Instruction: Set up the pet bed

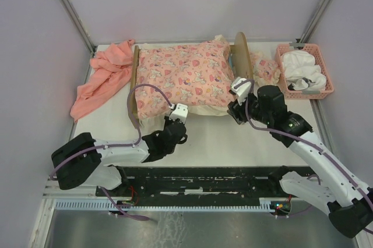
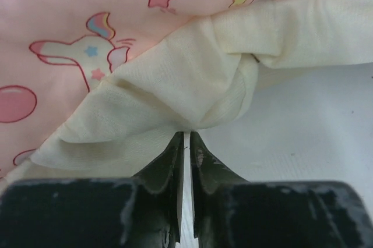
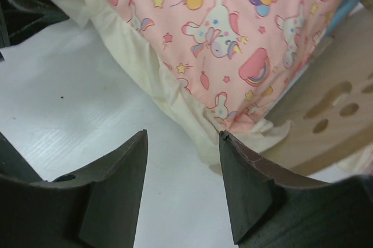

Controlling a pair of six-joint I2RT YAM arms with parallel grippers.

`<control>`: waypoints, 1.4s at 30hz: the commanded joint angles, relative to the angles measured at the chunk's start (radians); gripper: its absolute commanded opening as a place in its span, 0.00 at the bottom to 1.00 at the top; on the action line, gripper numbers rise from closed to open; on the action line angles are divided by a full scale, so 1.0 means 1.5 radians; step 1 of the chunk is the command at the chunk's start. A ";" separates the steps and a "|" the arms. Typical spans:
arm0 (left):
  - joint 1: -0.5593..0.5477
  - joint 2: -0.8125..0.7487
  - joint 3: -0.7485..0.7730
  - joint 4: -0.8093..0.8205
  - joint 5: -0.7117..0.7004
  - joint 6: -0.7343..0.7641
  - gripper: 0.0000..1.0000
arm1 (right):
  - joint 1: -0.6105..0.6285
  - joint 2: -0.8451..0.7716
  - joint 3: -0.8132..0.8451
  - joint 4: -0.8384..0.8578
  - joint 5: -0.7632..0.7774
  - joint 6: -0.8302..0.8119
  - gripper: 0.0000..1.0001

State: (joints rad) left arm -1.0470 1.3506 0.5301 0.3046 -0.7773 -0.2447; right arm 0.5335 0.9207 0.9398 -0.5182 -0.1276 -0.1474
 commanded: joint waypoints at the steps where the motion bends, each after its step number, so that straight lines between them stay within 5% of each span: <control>1: -0.002 -0.024 -0.033 0.078 -0.034 0.001 0.07 | 0.015 -0.013 -0.065 0.163 -0.125 -0.228 0.60; 7: -0.001 -0.120 -0.084 0.066 0.006 0.000 0.03 | 0.047 0.008 -0.172 0.279 -0.206 -0.460 0.61; 13: -0.001 -0.169 -0.117 0.076 0.023 -0.005 0.03 | 0.112 0.092 -0.162 0.274 -0.128 -0.583 0.61; 18: -0.001 -0.198 -0.133 0.103 0.065 -0.047 0.34 | 0.153 0.147 -0.178 0.332 -0.047 -0.641 0.63; 24: 0.000 -0.218 -0.162 0.143 0.069 -0.057 0.45 | 0.169 0.221 -0.179 0.411 0.031 -0.676 0.59; 27: 0.000 -0.236 -0.176 0.155 0.068 -0.062 0.48 | 0.170 0.242 -0.207 0.481 0.059 -0.693 0.52; 33: 0.000 -0.256 -0.200 0.199 0.092 -0.075 0.51 | 0.174 0.236 -0.216 0.501 0.065 -0.683 0.03; 42: 0.000 -0.149 -0.141 0.247 0.074 -0.048 0.56 | 0.175 0.154 -0.210 0.438 -0.019 -0.540 0.02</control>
State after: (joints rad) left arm -1.0466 1.0615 0.2531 0.5751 -0.6441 -0.3092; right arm 0.7963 1.2140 0.6159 0.1513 -0.0887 -1.0740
